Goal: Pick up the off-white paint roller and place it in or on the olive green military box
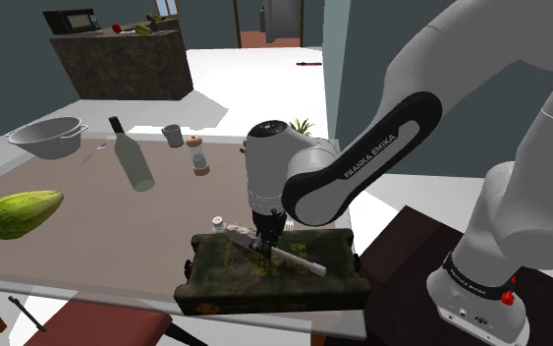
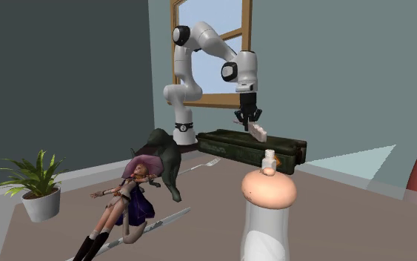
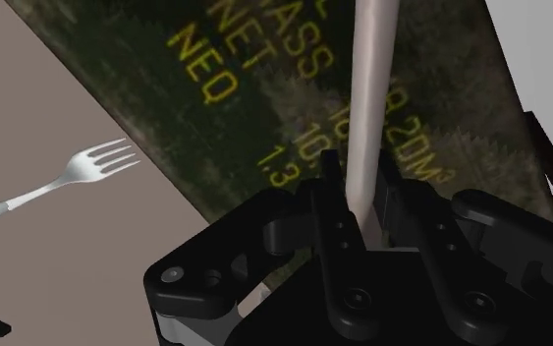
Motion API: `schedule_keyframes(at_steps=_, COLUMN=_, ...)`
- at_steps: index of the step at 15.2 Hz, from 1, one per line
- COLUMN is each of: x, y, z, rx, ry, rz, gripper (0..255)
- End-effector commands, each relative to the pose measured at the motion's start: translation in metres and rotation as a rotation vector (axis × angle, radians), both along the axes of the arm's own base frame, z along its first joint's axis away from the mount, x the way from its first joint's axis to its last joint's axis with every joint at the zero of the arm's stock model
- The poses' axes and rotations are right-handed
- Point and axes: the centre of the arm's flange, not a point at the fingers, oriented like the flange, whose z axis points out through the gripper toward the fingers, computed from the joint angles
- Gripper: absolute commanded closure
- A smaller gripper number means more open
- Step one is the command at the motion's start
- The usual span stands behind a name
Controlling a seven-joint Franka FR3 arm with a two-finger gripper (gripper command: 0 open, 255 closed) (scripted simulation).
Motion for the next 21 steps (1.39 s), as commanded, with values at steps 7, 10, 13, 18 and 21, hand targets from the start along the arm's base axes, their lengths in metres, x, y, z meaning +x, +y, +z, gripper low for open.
schedule_keyframes(at_steps=7, x=0.0, y=0.001, z=-0.022, rx=0.0, ry=-0.001, rz=0.0, gripper=255)
schedule_keyframes(at_steps=10, x=0.0, y=0.001, z=-0.022, rx=0.0, ry=-0.001, rz=0.0, gripper=255)
schedule_keyframes(at_steps=13, x=0.0, y=0.001, z=-0.022, rx=0.0, ry=-0.001, rz=0.0, gripper=0)
schedule_keyframes(at_steps=18, x=0.0, y=0.0, z=-0.009, rx=0.0, ry=-0.001, rz=0.0, gripper=0)
schedule_keyframes(at_steps=21, x=-0.001, y=-0.002, z=0.028, rx=0.0, ry=-0.001, rz=0.0, gripper=0)
